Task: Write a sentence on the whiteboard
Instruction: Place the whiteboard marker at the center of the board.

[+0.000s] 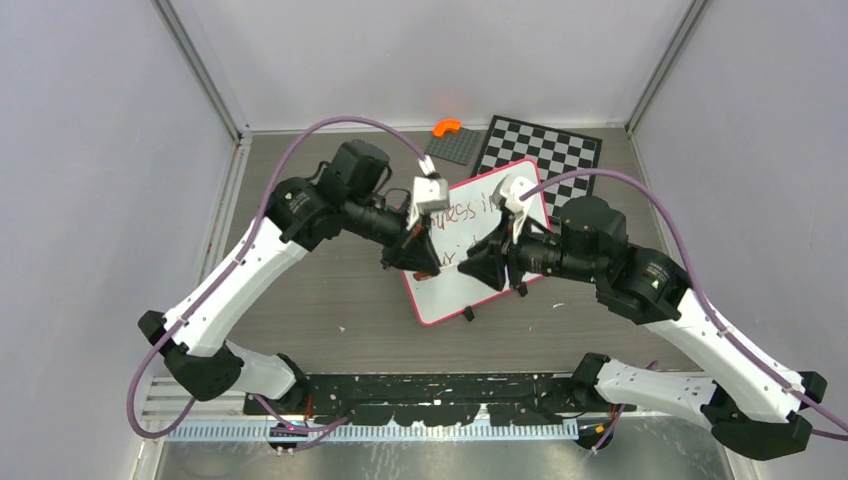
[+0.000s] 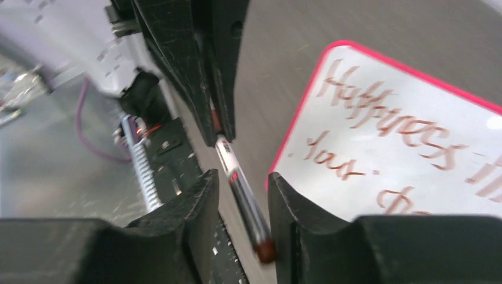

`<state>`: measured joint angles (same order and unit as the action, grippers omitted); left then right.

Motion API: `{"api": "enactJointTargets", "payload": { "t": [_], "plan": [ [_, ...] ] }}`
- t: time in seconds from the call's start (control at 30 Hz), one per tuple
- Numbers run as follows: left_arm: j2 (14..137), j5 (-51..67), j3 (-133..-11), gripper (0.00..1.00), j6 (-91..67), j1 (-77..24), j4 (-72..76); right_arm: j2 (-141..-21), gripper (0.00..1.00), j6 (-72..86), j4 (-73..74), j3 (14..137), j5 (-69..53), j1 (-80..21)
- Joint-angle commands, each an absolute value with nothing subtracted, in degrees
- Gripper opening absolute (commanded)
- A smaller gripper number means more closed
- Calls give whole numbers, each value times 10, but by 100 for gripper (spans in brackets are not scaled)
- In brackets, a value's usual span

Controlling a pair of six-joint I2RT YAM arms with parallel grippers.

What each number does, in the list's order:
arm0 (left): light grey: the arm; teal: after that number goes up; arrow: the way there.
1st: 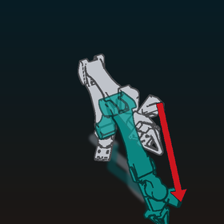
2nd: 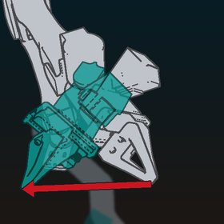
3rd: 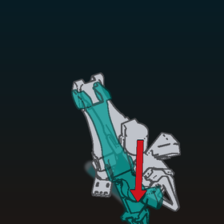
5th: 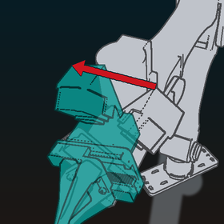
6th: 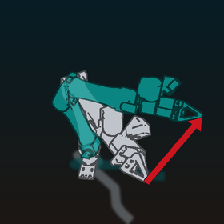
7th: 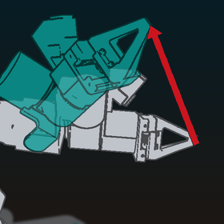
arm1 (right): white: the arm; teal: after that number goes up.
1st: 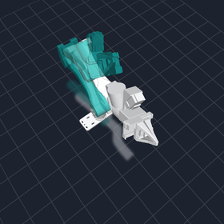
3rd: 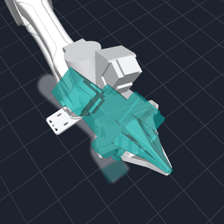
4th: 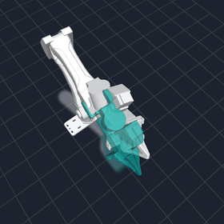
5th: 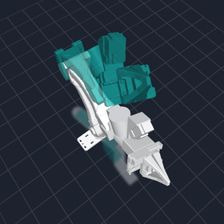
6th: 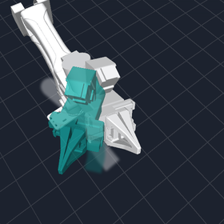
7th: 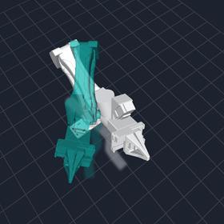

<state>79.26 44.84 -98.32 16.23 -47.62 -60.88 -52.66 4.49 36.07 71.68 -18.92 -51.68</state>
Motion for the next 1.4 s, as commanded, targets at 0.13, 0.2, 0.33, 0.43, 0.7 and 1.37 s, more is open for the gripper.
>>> {"api": "enactJointTargets", "payload": {
  "t": [0.13, 0.2, 0.33, 0.43, 0.7, 1.37],
  "plan": [
    [767, 526, -925, 0, -24, -282, -498, -588, 53, 56, 414, 853, -39, -442],
    [774, 526, -917, 0, -60, -230, -479, -626, 54, 45, 453, 897, -49, -409],
    [790, 487, -917, 0, -89, -143, -469, -710, 54, 34, 543, 995, -108, -312],
    [804, 442, -917, 0, -73, -79, -480, -755, 55, 16, 587, 1043, -142, -241],
    [840, 324, -871, 0, 46, 76, -550, -798, 56, -55, 621, 1022, -246, -20],
    [885, 129, -614, 5, 166, 78, -420, -756, 72, -161, 477, 684, -169, 131]
  ]
}}
